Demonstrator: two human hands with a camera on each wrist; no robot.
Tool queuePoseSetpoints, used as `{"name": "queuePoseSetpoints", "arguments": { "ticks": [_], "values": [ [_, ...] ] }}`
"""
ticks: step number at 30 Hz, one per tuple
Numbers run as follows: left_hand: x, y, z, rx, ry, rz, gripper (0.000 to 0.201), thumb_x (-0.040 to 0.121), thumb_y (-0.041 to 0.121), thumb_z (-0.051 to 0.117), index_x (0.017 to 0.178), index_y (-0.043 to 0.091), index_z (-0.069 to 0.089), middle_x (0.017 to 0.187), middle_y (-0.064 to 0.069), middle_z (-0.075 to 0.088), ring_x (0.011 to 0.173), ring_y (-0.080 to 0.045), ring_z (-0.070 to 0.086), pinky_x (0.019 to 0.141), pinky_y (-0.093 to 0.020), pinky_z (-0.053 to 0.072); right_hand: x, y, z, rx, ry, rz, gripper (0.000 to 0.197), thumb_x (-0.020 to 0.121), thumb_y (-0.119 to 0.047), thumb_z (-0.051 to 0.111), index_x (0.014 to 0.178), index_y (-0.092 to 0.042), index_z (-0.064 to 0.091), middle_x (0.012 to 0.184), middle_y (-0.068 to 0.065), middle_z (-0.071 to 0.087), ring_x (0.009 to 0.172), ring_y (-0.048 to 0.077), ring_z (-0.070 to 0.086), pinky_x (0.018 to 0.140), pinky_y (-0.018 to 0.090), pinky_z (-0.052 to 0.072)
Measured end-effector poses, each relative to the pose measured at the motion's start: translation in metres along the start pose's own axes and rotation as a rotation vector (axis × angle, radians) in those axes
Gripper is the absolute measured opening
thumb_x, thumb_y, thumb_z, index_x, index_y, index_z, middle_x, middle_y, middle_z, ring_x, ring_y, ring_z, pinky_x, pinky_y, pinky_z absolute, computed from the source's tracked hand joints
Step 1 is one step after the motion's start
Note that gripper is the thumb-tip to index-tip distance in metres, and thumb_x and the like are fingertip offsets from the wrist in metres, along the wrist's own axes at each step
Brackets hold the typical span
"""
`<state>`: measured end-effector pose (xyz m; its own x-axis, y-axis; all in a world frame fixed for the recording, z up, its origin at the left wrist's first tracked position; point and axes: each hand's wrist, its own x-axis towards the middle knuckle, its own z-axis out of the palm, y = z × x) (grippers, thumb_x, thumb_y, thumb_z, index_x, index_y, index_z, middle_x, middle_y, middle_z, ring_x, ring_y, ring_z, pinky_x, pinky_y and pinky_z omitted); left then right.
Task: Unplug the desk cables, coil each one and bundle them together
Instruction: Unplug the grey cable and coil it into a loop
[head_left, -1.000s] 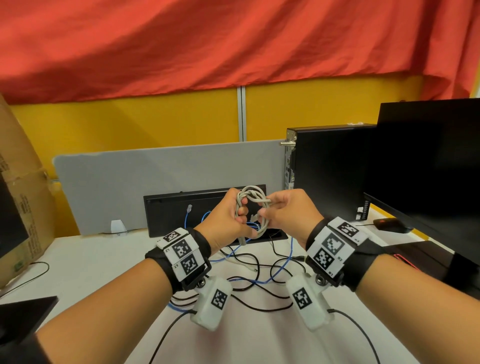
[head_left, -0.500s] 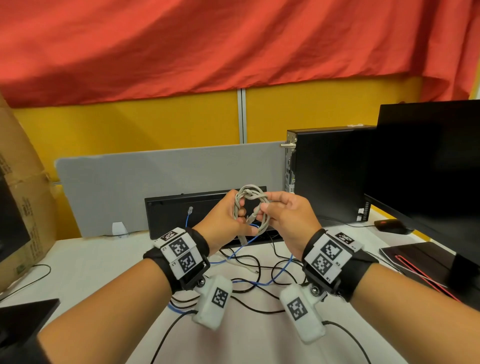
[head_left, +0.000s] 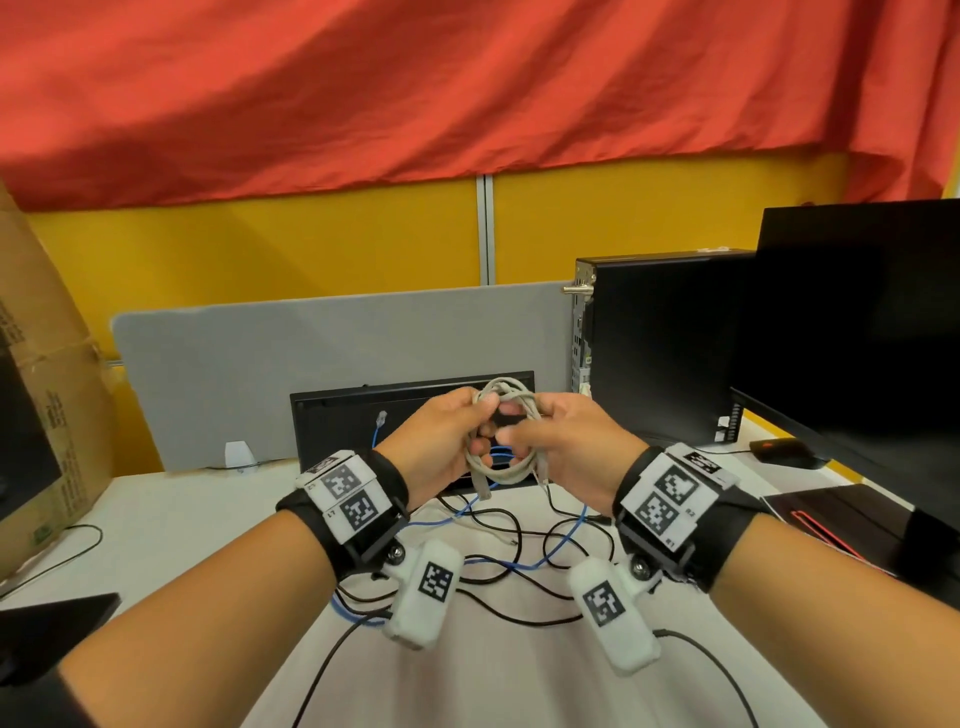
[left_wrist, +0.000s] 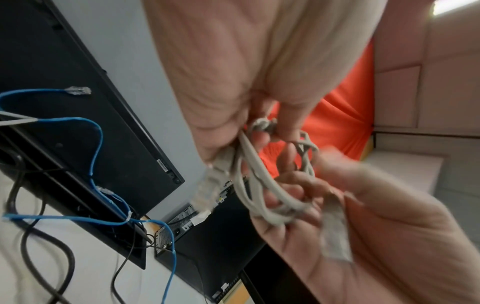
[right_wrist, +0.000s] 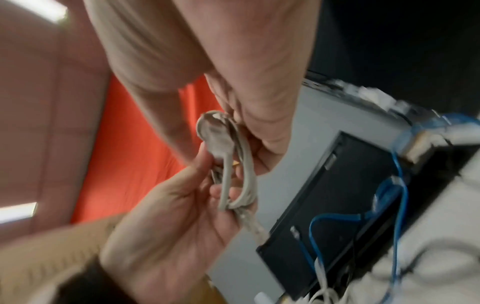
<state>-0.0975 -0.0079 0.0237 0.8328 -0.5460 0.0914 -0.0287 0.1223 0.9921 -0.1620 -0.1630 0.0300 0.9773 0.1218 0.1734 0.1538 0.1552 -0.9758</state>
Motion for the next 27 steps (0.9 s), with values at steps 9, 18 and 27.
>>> {"name": "queuePoseSetpoints", "arguments": {
  "ticks": [9, 18, 27],
  "values": [
    [0.003, 0.009, -0.013, -0.084, 0.235, 0.15, 0.023, 0.104, 0.024, 0.041, 0.085, 0.013, 0.049, 0.061, 0.005, 0.03, 0.049, -0.009, 0.023, 0.048, -0.023, 0.031, 0.007, 0.0, -0.013, -0.548, 0.063, -0.061, 0.016, 0.086, -0.003, 0.068, 0.101, -0.007, 0.072, 0.087, 0.012, 0.074, 0.077, 0.016, 0.07, 0.074, 0.028, 0.06],
    [-0.008, 0.014, -0.017, 0.011, 0.349, 0.179, 0.032, 0.099, 0.02, 0.054, 0.069, 0.015, 0.044, 0.055, 0.003, 0.028, 0.042, -0.009, 0.021, 0.036, -0.019, 0.022, -0.001, -0.001, -0.014, -0.62, -0.207, -0.113, 0.017, 0.093, 0.003, 0.056, 0.103, -0.002, 0.069, 0.079, 0.005, 0.073, 0.077, 0.012, 0.07, 0.075, 0.017, 0.052],
    [-0.024, 0.021, -0.02, -0.185, 0.156, 0.097, 0.031, 0.1, 0.02, 0.048, 0.07, 0.014, 0.046, 0.052, 0.005, 0.022, 0.038, -0.006, 0.017, 0.037, -0.015, 0.016, -0.001, 0.024, -0.008, -0.49, -0.275, -0.053, 0.013, 0.092, 0.004, 0.055, 0.097, -0.003, 0.065, 0.088, 0.009, 0.071, 0.083, 0.024, 0.069, 0.071, 0.024, 0.047]
  ]
}}
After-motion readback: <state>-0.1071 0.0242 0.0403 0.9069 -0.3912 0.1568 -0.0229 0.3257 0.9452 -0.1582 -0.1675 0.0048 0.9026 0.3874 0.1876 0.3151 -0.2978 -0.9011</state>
